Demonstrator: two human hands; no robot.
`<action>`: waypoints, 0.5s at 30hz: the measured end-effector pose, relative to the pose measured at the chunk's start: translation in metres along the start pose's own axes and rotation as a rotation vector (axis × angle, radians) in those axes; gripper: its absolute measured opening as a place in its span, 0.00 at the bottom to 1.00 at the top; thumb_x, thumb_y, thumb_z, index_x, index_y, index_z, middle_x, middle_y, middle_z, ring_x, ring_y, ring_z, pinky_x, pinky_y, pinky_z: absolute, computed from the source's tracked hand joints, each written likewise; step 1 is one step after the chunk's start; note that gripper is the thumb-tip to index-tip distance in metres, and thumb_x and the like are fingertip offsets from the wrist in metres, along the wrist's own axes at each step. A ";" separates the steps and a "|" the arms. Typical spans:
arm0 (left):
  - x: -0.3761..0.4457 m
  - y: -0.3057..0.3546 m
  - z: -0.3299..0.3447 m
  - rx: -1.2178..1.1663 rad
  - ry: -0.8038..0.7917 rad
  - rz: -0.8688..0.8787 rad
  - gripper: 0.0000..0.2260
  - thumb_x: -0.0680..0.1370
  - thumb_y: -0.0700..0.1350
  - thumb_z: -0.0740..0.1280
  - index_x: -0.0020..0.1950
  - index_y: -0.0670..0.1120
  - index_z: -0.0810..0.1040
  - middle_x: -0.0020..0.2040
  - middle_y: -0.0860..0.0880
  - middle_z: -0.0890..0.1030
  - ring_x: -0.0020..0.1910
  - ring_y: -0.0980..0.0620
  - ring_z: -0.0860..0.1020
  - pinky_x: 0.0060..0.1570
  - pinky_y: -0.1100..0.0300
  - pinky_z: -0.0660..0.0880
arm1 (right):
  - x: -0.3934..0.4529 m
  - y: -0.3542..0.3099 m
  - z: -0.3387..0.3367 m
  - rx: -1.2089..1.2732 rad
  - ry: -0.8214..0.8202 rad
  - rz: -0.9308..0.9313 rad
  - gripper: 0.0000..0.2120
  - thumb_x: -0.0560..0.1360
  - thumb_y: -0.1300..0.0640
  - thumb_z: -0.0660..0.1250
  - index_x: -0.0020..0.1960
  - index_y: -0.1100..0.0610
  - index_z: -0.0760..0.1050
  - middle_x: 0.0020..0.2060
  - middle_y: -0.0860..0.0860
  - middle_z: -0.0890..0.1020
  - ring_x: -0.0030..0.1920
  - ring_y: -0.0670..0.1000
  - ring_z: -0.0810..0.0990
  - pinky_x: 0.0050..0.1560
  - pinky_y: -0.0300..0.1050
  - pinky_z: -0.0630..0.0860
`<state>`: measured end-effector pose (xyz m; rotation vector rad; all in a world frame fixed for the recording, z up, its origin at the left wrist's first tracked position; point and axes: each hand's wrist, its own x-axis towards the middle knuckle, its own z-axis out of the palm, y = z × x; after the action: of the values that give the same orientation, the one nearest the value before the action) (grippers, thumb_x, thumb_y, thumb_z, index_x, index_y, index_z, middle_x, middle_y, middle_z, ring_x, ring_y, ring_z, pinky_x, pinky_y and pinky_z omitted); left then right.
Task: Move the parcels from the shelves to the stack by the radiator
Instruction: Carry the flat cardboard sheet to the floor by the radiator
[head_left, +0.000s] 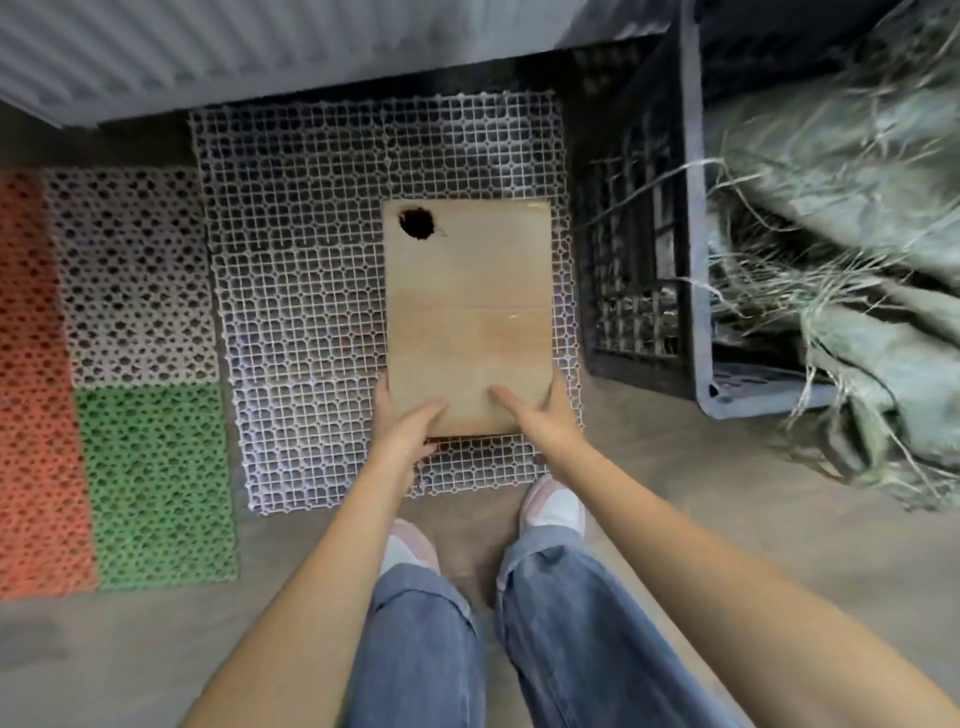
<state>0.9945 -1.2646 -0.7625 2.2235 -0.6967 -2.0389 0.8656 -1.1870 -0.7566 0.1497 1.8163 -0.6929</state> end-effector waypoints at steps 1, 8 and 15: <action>0.000 0.007 0.003 0.030 -0.021 0.044 0.37 0.74 0.34 0.68 0.75 0.55 0.54 0.72 0.47 0.67 0.67 0.43 0.70 0.63 0.42 0.70 | 0.002 -0.006 -0.002 -0.002 -0.013 -0.028 0.40 0.71 0.56 0.72 0.75 0.53 0.52 0.65 0.49 0.71 0.63 0.50 0.71 0.63 0.43 0.68; 0.018 0.066 0.067 0.001 -0.193 0.220 0.36 0.76 0.30 0.62 0.76 0.57 0.53 0.73 0.49 0.65 0.69 0.47 0.68 0.65 0.46 0.71 | 0.032 -0.086 -0.052 -0.027 0.174 -0.194 0.31 0.76 0.67 0.61 0.75 0.55 0.54 0.63 0.51 0.71 0.47 0.45 0.71 0.36 0.31 0.71; 0.002 0.070 0.097 0.239 -0.188 0.338 0.43 0.75 0.27 0.59 0.76 0.59 0.40 0.79 0.51 0.47 0.75 0.50 0.60 0.55 0.60 0.77 | 0.009 -0.090 -0.041 -0.118 0.184 -0.285 0.28 0.78 0.63 0.58 0.76 0.56 0.54 0.74 0.51 0.61 0.73 0.50 0.61 0.73 0.46 0.61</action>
<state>0.8817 -1.3024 -0.7547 1.8638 -1.2959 -2.0946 0.7893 -1.2414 -0.7219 -0.1309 2.0730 -0.7875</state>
